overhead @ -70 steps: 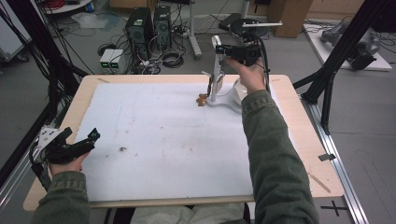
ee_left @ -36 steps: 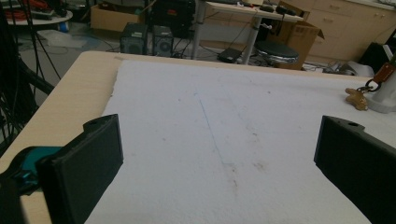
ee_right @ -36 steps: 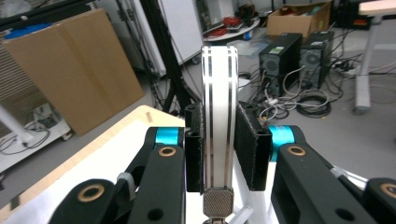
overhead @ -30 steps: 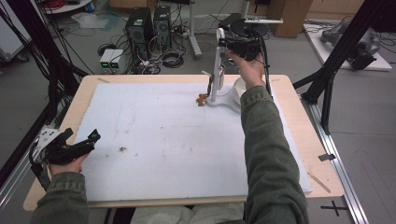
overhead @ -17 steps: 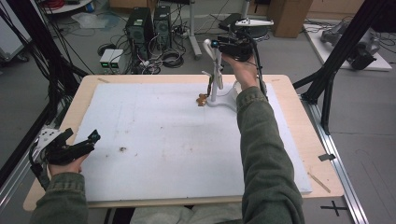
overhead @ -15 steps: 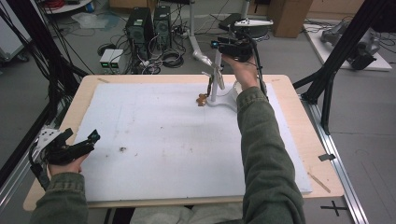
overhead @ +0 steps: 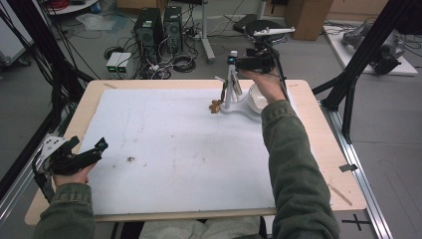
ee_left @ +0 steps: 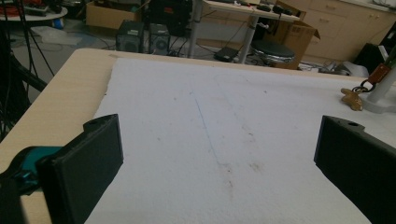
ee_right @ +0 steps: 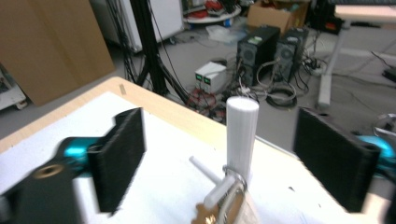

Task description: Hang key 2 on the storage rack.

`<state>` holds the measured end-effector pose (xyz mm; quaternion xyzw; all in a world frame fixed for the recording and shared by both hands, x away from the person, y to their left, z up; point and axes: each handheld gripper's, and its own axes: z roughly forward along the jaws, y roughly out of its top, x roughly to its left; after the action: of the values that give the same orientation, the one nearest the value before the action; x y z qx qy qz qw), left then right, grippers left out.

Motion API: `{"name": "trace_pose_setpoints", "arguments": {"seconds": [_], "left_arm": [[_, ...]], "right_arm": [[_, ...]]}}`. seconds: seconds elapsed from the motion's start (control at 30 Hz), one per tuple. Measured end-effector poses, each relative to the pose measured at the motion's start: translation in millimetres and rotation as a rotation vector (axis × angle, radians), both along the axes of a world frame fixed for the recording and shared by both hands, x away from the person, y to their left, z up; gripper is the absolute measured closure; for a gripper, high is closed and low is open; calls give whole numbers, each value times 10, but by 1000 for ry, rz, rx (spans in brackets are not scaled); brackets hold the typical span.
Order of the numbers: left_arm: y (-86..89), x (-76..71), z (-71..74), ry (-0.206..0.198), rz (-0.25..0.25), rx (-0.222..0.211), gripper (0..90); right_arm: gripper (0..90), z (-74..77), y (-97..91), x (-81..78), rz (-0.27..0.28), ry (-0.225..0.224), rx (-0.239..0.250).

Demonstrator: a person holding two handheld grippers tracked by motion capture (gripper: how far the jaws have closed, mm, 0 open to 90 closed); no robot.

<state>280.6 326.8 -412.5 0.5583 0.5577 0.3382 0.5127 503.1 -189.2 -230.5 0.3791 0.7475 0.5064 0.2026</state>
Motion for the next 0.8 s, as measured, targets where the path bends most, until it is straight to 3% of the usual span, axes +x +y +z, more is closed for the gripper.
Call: {"name": "trace_pose_setpoints", "arguments": {"seconds": [0.1, 0.17, 0.23, 0.43, 0.57, 0.7, 0.8], "left_arm": [[-9, 4, -1, 3, -1, 2, 17], [-10, 5, 0, 4, -1, 2, 17], [-9, 5, 1, 4, -1, 1, 17], [-8, 3, 2, 6, -1, 2, 17], [-8, 4, 0, 6, -2, 1, 17], [-8, 7, -1, 8, -2, 2, 17], [-6, 10, -4, 16, -4, 2, 17]], "right_arm": [[86, 26, -21, -56, -15, 2, -23], [5, 32, -33, -77, -25, 10, -31], [4, 30, -50, -91, -20, 40, -34], [4, 0, -84, -157, -24, 76, -88], [5, -48, -133, -229, -30, 68, -51], [5, -127, -157, -271, -37, 93, -93], [5, -175, -192, -333, -40, 89, -48]]}}
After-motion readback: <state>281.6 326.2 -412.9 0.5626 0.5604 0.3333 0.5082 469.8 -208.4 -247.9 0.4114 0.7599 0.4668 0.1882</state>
